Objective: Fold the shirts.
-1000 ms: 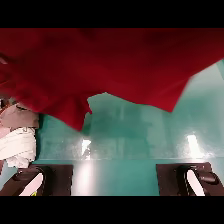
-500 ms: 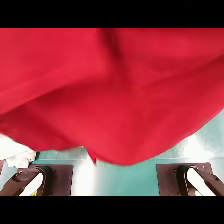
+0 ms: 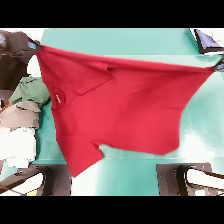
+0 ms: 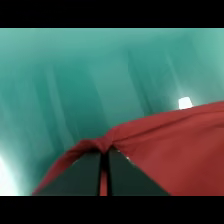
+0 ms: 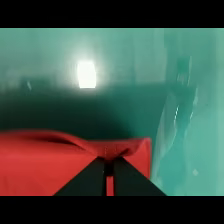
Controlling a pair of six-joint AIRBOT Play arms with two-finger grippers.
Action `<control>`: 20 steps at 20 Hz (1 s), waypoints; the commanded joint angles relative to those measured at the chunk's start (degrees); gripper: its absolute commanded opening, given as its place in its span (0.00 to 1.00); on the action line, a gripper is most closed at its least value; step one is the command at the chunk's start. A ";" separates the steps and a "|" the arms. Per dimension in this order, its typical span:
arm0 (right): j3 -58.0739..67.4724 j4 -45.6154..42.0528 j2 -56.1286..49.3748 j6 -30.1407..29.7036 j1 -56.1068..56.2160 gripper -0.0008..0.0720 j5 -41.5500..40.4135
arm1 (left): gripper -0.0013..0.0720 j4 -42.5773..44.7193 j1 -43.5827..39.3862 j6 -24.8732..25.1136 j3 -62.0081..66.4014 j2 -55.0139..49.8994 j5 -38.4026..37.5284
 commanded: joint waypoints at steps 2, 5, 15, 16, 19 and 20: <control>-4.17 0.11 -9.16 -0.09 5.33 0.03 -12.09 | 0.06 0.20 0.02 3.63 -1.25 -12.96 1.99; -4.17 -1.88 -12.83 -0.04 7.56 0.03 -19.98 | 0.06 0.85 0.02 3.58 -1.25 -17.46 8.72; -4.17 -5.88 -15.47 0.20 10.95 0.03 -29.22 | 0.06 11.56 0.50 3.54 -1.25 -20.28 19.10; -4.20 -5.79 -15.47 0.20 10.97 0.03 -28.33 | 0.06 12.81 0.52 3.52 -1.25 -20.76 17.29; -5.16 -5.90 -15.28 0.17 11.82 0.03 -25.18 | 0.06 16.04 0.61 3.52 -1.77 -22.01 10.54; -6.88 -5.88 -14.86 0.17 12.35 0.03 -24.92 | 0.06 16.15 0.61 3.52 -2.36 -22.21 8.76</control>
